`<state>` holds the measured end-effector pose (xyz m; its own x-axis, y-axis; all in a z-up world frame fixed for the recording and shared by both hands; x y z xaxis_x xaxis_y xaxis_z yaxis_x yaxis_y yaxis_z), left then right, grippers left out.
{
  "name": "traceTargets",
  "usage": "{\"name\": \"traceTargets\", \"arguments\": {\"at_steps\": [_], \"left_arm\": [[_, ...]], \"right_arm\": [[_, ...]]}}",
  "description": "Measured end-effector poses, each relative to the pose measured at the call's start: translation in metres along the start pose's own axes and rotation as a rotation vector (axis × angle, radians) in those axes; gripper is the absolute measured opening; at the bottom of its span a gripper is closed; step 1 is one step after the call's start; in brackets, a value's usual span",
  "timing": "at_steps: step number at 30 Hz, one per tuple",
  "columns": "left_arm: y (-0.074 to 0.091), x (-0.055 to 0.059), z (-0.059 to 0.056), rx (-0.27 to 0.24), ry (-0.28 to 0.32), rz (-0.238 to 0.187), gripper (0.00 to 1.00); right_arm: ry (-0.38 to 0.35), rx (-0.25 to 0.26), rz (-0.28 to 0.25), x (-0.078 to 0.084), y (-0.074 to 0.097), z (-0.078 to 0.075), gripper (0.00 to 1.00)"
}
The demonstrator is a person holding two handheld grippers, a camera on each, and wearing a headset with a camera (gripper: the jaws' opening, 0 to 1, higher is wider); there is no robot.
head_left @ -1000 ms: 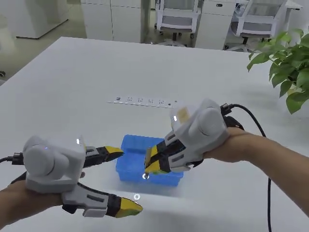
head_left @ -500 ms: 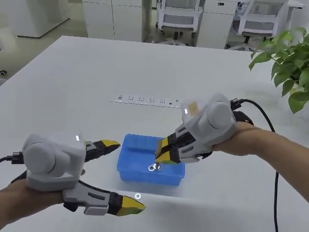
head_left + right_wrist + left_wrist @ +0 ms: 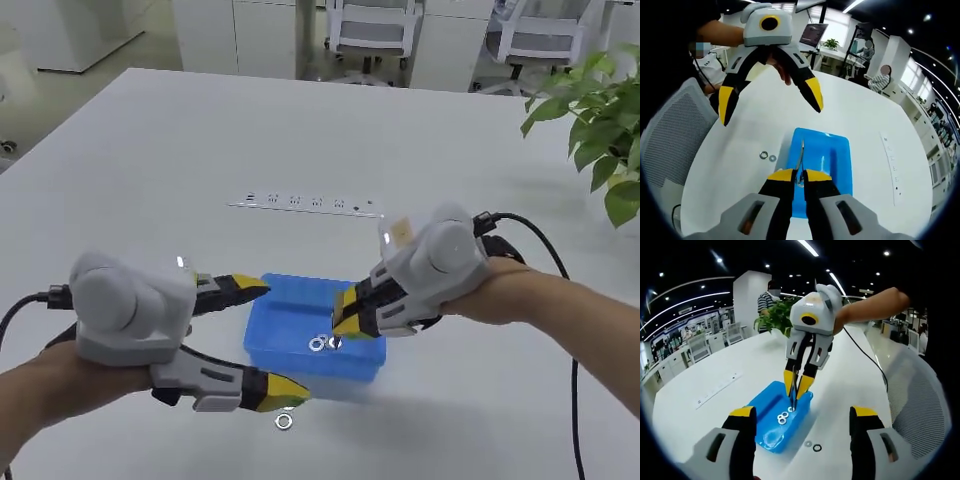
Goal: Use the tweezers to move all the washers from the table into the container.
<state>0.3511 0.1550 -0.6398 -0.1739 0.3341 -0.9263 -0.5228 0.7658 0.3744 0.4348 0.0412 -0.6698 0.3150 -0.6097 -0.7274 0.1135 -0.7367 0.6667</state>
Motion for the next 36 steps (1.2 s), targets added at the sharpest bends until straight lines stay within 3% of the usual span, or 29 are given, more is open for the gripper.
{"name": "traceTargets", "arguments": {"at_steps": [10, 21, 36], "left_arm": [[-0.016, -0.006, 0.008, 0.030, -0.045, 0.013, 0.59], [-0.035, -0.009, 0.014, 0.074, -0.082, 0.029, 0.27], [-0.059, -0.011, 0.024, 0.115, -0.119, 0.033, 0.11]], "right_arm": [[0.008, -0.016, 0.013, 0.014, -0.009, 0.001, 0.08], [-0.018, -0.030, 0.020, 0.024, -0.012, 0.000, 0.08], [-0.038, -0.041, 0.012, 0.028, -0.014, 0.001, 0.09]]}}
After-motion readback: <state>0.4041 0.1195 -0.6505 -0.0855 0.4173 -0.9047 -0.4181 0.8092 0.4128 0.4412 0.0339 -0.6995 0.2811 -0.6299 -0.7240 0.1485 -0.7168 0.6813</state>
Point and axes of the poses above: the centre of the closed fingertips' face, and the gripper's own axes: y roughly backward along the fingers, z roughly to its left, x roughly out of its underside, the point moved 7 cm from there along y, roughly backward along the fingers, and after that the axes turned 4 degrees about -z, right-handed, at the moved point
